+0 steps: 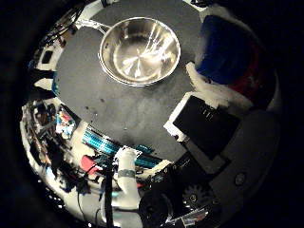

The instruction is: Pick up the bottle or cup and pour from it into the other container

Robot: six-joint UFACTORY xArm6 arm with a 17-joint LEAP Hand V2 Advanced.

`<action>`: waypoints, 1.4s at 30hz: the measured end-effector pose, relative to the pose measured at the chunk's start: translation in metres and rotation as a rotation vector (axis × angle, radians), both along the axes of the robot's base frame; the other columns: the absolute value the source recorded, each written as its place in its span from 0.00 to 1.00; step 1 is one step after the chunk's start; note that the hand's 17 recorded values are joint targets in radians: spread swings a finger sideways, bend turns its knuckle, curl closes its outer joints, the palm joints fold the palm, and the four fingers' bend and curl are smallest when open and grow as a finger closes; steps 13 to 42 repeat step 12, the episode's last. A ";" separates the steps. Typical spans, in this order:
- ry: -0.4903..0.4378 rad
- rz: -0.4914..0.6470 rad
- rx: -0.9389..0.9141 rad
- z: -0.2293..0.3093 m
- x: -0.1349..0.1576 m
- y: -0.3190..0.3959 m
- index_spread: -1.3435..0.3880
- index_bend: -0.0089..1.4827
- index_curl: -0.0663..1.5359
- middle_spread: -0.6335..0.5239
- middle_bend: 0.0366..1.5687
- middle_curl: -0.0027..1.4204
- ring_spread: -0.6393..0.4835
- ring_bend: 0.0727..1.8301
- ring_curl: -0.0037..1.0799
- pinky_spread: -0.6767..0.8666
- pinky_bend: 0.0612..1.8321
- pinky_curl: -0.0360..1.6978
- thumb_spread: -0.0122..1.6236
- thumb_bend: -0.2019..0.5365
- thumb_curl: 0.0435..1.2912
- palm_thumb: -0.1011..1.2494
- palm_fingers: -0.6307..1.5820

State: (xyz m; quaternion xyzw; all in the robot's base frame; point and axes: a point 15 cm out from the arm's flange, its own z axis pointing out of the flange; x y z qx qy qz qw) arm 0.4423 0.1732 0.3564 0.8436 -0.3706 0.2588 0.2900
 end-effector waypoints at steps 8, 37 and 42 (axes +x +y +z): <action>0.001 -0.004 -0.008 -0.007 0.006 0.008 0.67 0.79 0.50 0.46 0.87 0.45 0.43 0.79 0.54 0.29 0.68 0.57 0.34 0.25 0.75 0.85 0.83; 0.005 -0.015 -0.005 -0.008 0.007 0.005 0.67 0.79 0.50 0.46 0.87 0.46 0.43 0.79 0.54 0.29 0.68 0.57 0.34 0.25 0.75 0.85 0.82; 0.005 -0.015 -0.005 -0.008 0.007 0.005 0.67 0.79 0.50 0.46 0.87 0.46 0.43 0.79 0.54 0.29 0.68 0.57 0.34 0.25 0.75 0.85 0.82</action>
